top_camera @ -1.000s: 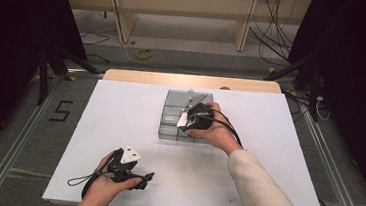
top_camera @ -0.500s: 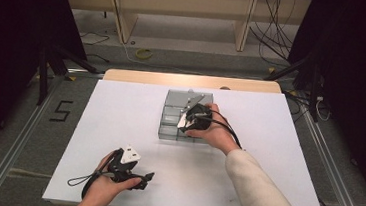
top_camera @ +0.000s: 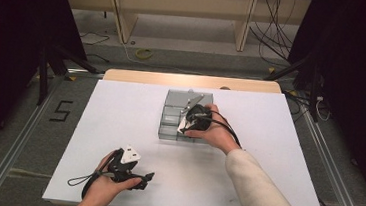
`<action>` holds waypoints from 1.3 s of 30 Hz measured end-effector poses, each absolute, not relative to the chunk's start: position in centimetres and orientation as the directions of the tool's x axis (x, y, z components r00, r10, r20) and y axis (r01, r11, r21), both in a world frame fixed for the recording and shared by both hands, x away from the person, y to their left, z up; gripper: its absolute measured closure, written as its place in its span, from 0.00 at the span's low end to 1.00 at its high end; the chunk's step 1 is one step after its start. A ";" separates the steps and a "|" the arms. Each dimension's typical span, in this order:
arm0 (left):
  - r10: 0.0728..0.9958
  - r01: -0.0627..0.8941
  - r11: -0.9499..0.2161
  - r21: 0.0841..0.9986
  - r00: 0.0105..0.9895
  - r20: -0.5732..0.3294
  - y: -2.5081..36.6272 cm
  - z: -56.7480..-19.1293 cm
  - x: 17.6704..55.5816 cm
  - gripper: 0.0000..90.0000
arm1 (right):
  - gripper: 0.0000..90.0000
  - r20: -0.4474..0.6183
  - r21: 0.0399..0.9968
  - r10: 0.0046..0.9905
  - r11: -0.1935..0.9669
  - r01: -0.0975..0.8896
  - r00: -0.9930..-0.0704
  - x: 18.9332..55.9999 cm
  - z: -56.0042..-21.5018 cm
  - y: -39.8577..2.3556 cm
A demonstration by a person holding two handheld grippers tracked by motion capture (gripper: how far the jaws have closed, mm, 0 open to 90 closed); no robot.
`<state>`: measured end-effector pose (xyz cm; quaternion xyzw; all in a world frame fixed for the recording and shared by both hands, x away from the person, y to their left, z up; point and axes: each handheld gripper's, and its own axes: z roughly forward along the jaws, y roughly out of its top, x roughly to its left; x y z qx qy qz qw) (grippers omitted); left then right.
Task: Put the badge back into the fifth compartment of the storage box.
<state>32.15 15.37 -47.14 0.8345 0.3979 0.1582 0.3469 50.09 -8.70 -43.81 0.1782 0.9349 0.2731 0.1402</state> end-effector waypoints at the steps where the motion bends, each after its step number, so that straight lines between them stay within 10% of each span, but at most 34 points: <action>1: 0.774 0.555 -0.443 0.704 0.633 -0.012 15.4 -47.1 32.1 0.18 | 0.36 -0.162 0.565 0.414 0.783 0.260 -0.896 50.1 -43.8 -8.7; 4: 0.775 0.555 -0.440 0.706 0.632 -0.014 15.3 -47.1 32.1 0.18 | 0.40 -0.163 0.580 0.427 0.771 0.264 -0.889 50.2 -43.6 -8.9; 14: 0.774 0.555 -0.443 0.704 0.633 -0.013 15.4 -47.1 32.2 0.18 | 1.00 -0.083 0.632 0.621 0.637 0.440 -0.780 51.3 -43.6 -9.7; 39: 0.771 0.551 -0.445 0.706 0.636 -0.011 15.3 -47.1 32.2 0.18 | 1.00 -0.069 0.617 0.682 0.603 0.506 -0.728 51.7 -45.9 -7.8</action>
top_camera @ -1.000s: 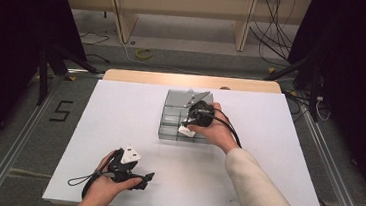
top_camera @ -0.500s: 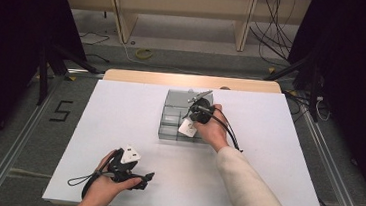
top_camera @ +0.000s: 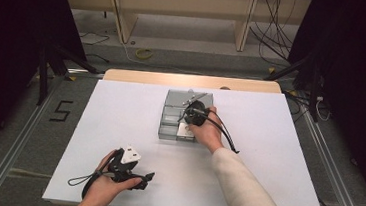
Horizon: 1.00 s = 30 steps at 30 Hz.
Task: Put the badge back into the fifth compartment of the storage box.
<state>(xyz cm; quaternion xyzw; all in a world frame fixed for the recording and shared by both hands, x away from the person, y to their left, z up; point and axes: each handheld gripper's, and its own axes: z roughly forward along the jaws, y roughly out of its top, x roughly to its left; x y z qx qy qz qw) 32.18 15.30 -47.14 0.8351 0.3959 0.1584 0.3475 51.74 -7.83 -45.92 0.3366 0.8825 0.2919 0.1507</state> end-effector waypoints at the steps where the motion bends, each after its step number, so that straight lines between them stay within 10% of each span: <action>1: 0.771 0.551 -0.445 0.706 0.636 -0.011 15.3 -47.1 32.2 0.18 | 1.00 -0.066 0.617 0.681 0.602 0.507 -0.729 51.7 -46.0 -7.8; 30: 0.775 0.557 -0.442 0.704 0.632 -0.014 15.2 -47.2 32.2 0.18 | 0.75 -0.056 0.670 0.682 0.567 0.478 -0.729 50.0 -43.6 -9.1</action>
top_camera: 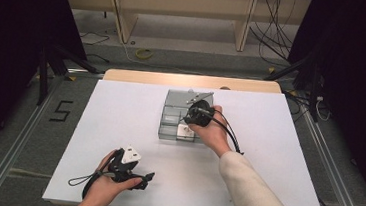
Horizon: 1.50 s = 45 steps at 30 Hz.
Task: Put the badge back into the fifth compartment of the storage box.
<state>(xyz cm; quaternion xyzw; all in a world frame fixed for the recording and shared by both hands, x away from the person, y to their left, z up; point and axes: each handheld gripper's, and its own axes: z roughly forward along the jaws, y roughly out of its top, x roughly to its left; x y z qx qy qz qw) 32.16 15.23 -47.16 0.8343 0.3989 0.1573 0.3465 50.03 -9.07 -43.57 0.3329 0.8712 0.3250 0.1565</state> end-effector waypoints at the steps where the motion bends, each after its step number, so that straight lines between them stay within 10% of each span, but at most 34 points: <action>1: 0.775 0.556 -0.441 0.704 0.632 -0.014 15.2 -47.2 32.2 0.18 | 0.75 -0.057 0.670 0.682 0.568 0.478 -0.729 50.0 -43.5 -9.1; 45: 0.775 0.558 -0.446 0.700 0.632 -0.010 15.3 -47.2 32.1 0.18 | 0.64 -0.030 0.714 0.720 0.501 0.489 -0.694 46.9 -42.1 -14.0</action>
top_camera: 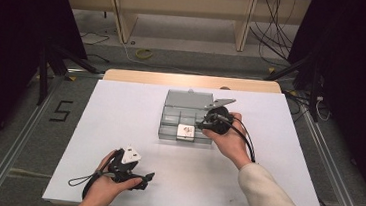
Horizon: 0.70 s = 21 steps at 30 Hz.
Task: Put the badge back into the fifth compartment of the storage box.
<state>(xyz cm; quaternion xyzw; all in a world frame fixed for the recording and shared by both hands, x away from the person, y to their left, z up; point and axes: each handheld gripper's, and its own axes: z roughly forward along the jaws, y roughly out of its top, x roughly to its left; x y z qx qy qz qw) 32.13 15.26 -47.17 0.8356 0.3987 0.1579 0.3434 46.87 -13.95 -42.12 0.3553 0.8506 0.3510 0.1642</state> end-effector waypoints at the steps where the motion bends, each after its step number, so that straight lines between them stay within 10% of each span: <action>1: 0.777 0.559 -0.442 0.702 0.630 -0.012 15.2 -47.2 32.1 0.18 | 0.64 -0.027 0.713 0.723 0.498 0.493 -0.691 46.8 -42.1 -14.1; 21: 0.779 0.559 -0.438 0.704 0.627 -0.012 15.3 -47.2 32.1 0.18 | 0.61 -0.042 0.719 0.732 0.495 0.488 -0.680 45.3 -42.0 -16.3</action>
